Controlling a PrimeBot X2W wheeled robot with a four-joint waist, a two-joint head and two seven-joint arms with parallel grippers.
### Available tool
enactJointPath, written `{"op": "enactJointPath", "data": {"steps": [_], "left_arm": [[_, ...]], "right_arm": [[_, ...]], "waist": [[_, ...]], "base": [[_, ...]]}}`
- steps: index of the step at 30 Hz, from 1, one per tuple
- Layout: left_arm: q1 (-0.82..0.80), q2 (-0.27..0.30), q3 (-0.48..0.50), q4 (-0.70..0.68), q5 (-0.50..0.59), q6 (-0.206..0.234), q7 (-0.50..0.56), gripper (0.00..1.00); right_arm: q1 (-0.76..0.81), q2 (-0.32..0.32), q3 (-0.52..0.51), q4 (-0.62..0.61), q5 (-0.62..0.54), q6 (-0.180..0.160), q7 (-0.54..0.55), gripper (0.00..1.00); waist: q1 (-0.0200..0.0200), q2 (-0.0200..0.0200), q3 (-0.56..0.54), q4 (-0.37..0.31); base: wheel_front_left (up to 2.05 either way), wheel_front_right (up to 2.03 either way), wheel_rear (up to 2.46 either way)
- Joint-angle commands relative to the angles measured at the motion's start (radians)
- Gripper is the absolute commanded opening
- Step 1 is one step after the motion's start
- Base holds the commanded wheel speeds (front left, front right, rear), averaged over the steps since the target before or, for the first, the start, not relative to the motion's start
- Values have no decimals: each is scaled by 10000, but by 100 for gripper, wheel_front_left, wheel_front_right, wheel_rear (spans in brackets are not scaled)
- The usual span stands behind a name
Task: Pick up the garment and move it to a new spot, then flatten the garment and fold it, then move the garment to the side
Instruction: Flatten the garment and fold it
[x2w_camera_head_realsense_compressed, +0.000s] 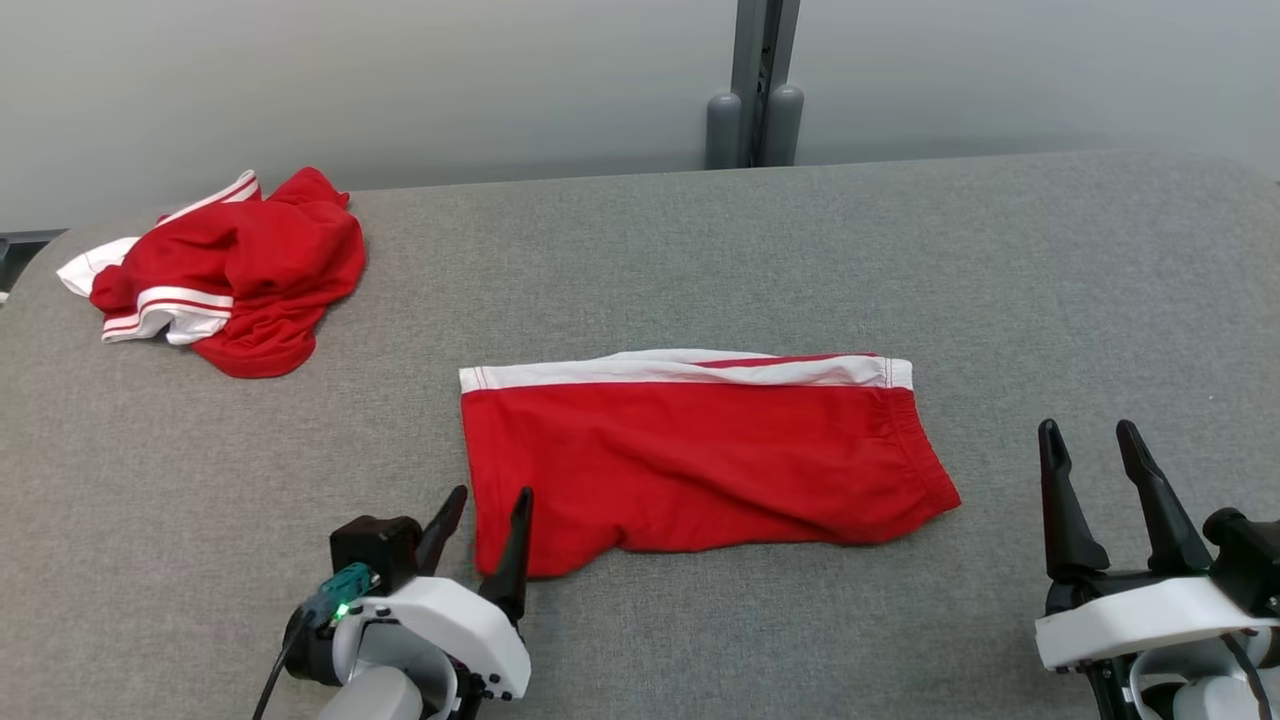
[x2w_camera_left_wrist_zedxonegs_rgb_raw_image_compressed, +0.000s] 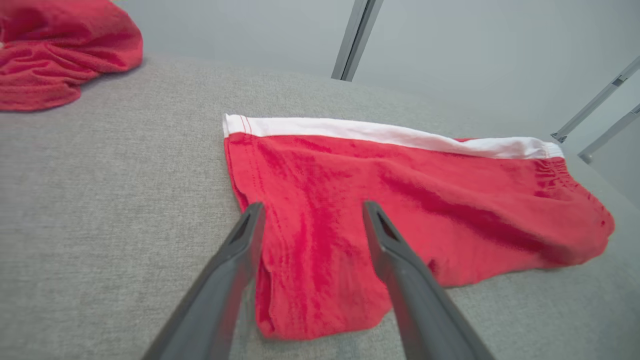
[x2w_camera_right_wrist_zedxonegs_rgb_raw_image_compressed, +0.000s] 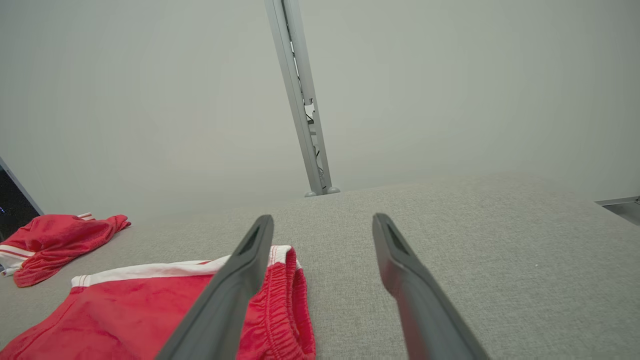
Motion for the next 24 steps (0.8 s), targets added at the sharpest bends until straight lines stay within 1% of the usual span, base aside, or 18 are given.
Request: {"op": "enactJointPath", "data": {"steps": [1, 5, 11, 16, 24], "left_arm": [[169, 102, 62, -152, 97, 89, -88, 100], [466, 398, 124, -919, 576, 181, -258, 100], [1158, 615, 634, -2122, 1210, 569, -323, 100], [1849, 467, 1325, -3049, 1704, 774, -323, 100], [2360, 64, 1882, -3405, 2333, 537, -312, 100]], "right_arm": [[46, -50, -41, 14, -106, 2, 23, 100], [132, -48, -113, 155, -176, 2, 123, 100], [229, -48, -133, 480, -133, 2, 265, 100], [289, -50, -178, 916, -162, 2, 356, 100], [25, -54, -402, 2205, -108, 2, 389, 100]], "waist": [[0, -1, -40, 40], [0, -1, -165, 186], [0, -1, -344, 505], [0, -1, -458, 899], [0, -1, -593, 1488]], "base": [[0, 0, 0], [0, 0, 0], [0, 0, 0], [0, 0, 0], [0, 0, 0]]}}
